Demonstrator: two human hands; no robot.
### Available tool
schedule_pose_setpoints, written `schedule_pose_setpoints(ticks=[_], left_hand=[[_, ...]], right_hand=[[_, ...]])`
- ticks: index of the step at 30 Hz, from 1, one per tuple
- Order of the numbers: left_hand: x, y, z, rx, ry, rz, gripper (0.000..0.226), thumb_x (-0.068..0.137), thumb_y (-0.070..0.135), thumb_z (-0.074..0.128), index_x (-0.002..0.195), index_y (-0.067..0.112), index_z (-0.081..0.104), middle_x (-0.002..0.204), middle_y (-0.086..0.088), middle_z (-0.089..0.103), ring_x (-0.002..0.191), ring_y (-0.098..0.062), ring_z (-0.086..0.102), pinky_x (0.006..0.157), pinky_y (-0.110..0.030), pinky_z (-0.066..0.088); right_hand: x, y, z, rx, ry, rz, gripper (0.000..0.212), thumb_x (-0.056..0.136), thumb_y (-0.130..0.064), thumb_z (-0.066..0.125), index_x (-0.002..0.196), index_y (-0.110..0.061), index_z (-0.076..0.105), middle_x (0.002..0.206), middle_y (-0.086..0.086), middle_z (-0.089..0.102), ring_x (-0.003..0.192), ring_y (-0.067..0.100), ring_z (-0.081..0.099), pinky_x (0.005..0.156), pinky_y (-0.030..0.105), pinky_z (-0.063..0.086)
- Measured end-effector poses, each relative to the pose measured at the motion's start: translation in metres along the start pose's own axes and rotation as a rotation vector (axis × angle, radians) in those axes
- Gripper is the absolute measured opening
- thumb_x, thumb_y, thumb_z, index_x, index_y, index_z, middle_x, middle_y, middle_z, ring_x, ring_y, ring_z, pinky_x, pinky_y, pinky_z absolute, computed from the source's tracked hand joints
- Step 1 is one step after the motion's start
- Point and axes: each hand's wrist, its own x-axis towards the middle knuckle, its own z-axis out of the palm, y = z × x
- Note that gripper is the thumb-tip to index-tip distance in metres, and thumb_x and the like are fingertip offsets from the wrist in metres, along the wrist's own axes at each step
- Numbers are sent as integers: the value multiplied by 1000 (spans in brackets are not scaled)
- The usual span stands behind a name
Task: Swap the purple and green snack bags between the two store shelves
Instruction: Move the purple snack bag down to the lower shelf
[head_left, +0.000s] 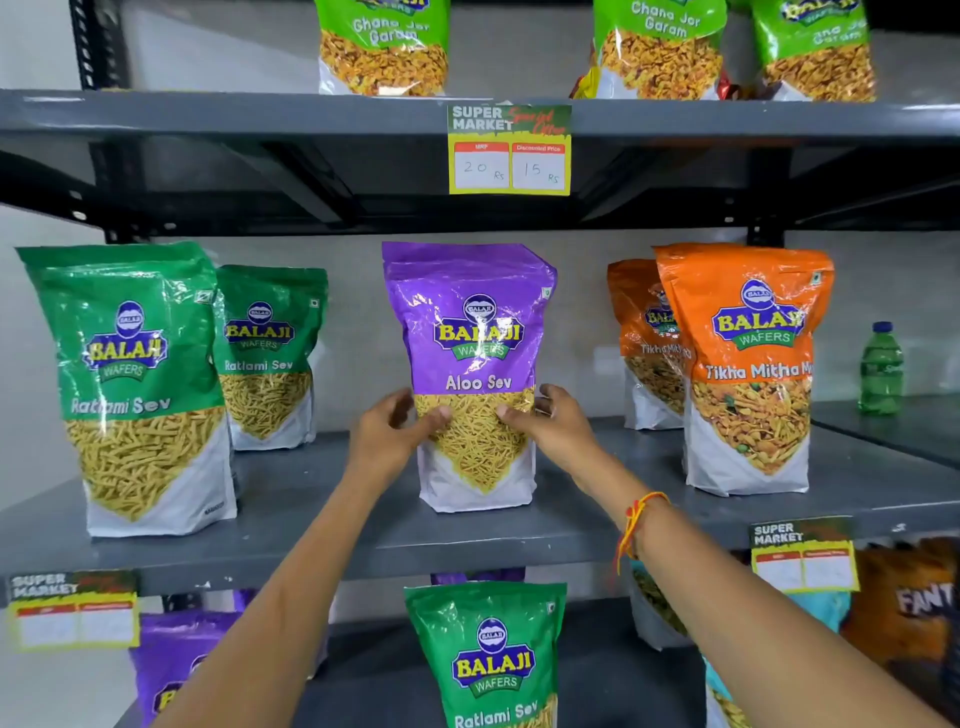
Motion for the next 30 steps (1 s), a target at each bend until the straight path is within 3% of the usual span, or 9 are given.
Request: schedule_pose_setpoints(ticks=[2,5,9,13,17,21,25,28,30], left_hand=[[0,-3,1,-15,-60,-13,44,44,55,77,81,32,73,84,10,76,89,-12,68,97,-44,50],[0,-6,1,-24,-46,-32,31,48,48,79,74,33,74,86,2,76,88,-17,67,97,-46,50],[-11,1,0,-38,-47,6,16,65,25,79,80,27,73,86,6,75,87,-13,68,90,-35,53],[-43,19,-12,-29,-39,57,17,67,25,75,84,23,72,68,21,74,73,3,67,69,-10,52],[-92,42,-34,5,-6,85,23,58,38,73,79,27,72,69,19,74,74,1,66,73,-16,55],[-157,59,-51,38,99,97,21,57,36,71,76,26,72,64,22,72,66,6,63,64,-9,50],[-213,49,-68,64,170,8,25,56,34,80,79,27,74,71,17,75,71,2,65,66,-12,51],[-249,27,-79,123,206,-99,31,55,43,82,81,27,74,75,3,77,72,-4,63,70,-21,53],[-271,8,-84,89,222,-177,26,55,29,77,80,24,74,75,12,76,73,-2,64,68,-17,52]], right_hand=[[0,-1,5,75,-26,-57,42,69,-27,76,105,-11,60,113,14,68,101,25,63,98,47,48],[-4,0,5,149,7,-96,24,73,-11,72,96,-7,65,107,19,69,90,22,64,90,39,52],[-17,-7,0,207,55,-126,28,70,-6,74,96,-2,65,102,19,70,86,22,65,79,30,54],[-45,-20,-5,246,0,-167,29,65,-7,77,92,-3,67,91,14,71,74,14,67,64,15,56],[-90,-35,-8,312,-69,-206,25,62,-9,80,83,-13,69,83,3,73,73,11,69,67,19,58],[-138,-39,-3,407,-166,-254,23,61,-5,79,74,-21,68,69,-12,73,67,2,68,62,14,55],[-179,-18,12,446,-297,-229,21,61,-7,79,70,-24,70,65,-14,74,70,8,70,66,19,57],[-202,9,30,410,-360,-149,22,59,-13,80,73,-25,70,71,-10,76,77,13,71,72,24,59],[-215,32,45,402,-402,-87,25,58,-11,81,71,-27,69,71,-11,76,75,12,71,71,23,58]])
